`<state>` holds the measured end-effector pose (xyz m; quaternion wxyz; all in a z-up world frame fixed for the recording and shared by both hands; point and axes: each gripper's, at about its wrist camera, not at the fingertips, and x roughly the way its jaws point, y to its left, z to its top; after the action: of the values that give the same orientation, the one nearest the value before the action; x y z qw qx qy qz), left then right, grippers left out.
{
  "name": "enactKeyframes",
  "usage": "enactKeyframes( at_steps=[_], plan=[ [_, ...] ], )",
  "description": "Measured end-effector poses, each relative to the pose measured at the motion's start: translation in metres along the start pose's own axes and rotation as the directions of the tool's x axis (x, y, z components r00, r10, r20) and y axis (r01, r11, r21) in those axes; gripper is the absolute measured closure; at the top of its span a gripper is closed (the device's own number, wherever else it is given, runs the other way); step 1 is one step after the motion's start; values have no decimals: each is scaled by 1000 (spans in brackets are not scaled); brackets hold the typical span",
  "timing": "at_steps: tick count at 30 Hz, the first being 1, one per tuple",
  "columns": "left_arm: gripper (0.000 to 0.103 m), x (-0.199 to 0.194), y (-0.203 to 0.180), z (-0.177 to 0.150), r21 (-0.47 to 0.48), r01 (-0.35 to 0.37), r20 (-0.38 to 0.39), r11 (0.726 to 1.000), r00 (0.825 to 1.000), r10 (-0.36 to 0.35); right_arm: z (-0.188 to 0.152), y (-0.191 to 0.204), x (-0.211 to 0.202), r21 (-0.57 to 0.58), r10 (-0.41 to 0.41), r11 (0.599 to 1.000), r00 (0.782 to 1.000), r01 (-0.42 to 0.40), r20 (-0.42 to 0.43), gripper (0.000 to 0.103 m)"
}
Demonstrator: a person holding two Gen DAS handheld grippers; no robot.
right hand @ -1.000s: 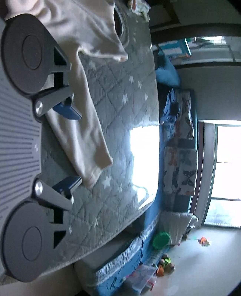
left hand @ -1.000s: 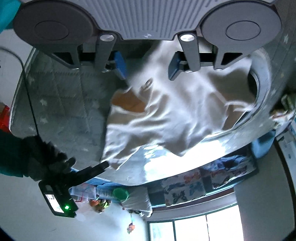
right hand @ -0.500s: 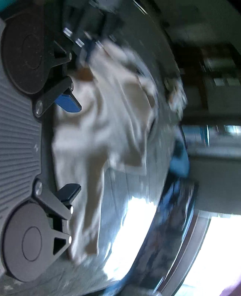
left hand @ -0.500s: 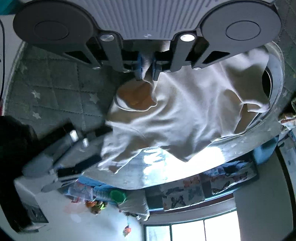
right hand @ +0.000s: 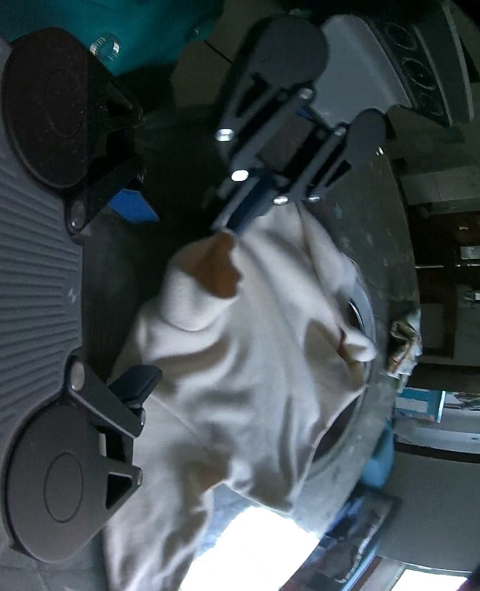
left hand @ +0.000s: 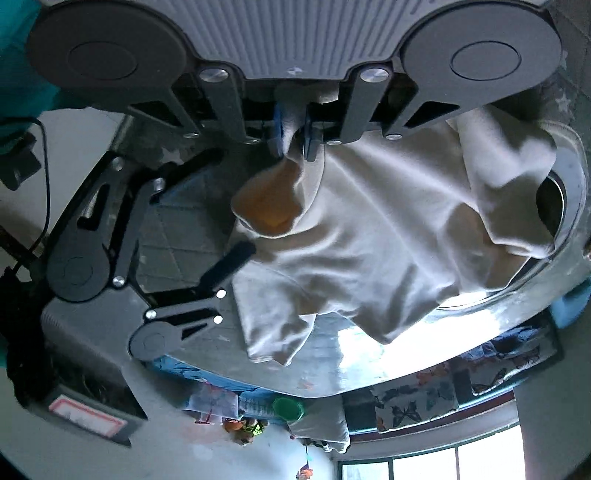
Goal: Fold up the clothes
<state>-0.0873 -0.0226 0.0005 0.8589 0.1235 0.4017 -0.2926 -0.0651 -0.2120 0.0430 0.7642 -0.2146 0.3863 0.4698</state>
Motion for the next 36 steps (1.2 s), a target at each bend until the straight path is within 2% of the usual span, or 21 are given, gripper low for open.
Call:
enactKeyframes(
  at_steps=[1, 4, 7, 9, 13, 16, 18, 20, 22, 25, 26, 28, 30, 32, 34, 36],
  plan=[
    [85, -2, 2, 1, 0, 9, 0, 1000, 1000, -9, -2, -6, -8, 23, 20, 1000, 1000, -20, 6, 18],
    [84, -8, 7, 8, 1, 17, 17, 1000, 1000, -17, -2, -24, -29, 92, -11, 996, 999, 7, 40, 18],
    [77, -16, 11, 17, 2, 10, 53, 1000, 999, -10, -3, -49, -48, 174, -108, 980, 991, 93, 82, 18],
    [76, -21, 14, 23, -9, 4, 81, 1000, 997, -3, -7, -76, -59, 258, -218, 948, 971, 188, 94, 18],
    [76, -19, 19, 35, -46, -8, 121, 999, 993, 14, -16, -132, -69, 411, -427, 835, 901, 365, 68, 23],
    [76, -8, 18, 40, -65, -2, 123, 998, 992, 10, -28, -172, -69, 524, -513, 734, 858, 431, 13, 35],
    [76, 3, 16, 42, -76, 7, 118, 997, 993, 2, -38, -198, -64, 590, -549, 666, 835, 456, -25, 36],
    [76, 14, 14, 44, -90, 20, 111, 996, 994, -10, -46, -216, -58, 627, -575, 616, 816, 477, -56, 36],
    [76, 24, 12, 45, -104, 36, 102, 994, 994, -25, -51, -227, -53, 653, -584, 583, 808, 483, -77, 37],
    [76, 35, 8, 45, -108, 55, 84, 993, 995, -46, -57, -237, -44, 685, -577, 557, 812, 469, -86, 46],
    [76, 39, 7, 44, -108, 60, 77, 992, 996, -52, -58, -239, -41, 690, -573, 556, 815, 464, -87, 56],
    [76, 44, 5, 42, -109, 70, 64, 992, 996, -63, -61, -241, -39, 693, -573, 551, 814, 465, -91, 62],
    [76, 46, 2, 40, -103, 81, 56, 991, 996, -76, -64, -241, -40, 695, -579, 546, 810, 467, -89, 76],
    [76, 47, 1, 39, -103, 84, 54, 991, 995, -79, -64, -238, -40, 699, -586, 539, 805, 471, -91, 84],
    [76, 47, 2, 39, -108, 85, 55, 991, 995, -80, -64, -238, -41, 698, -587, 539, 805, 471, -90, 84],
    [76, 47, 2, 39, -113, 84, 55, 990, 995, -79, -64, -239, -42, 704, -592, 532, 801, 471, -88, 76]
  ],
)
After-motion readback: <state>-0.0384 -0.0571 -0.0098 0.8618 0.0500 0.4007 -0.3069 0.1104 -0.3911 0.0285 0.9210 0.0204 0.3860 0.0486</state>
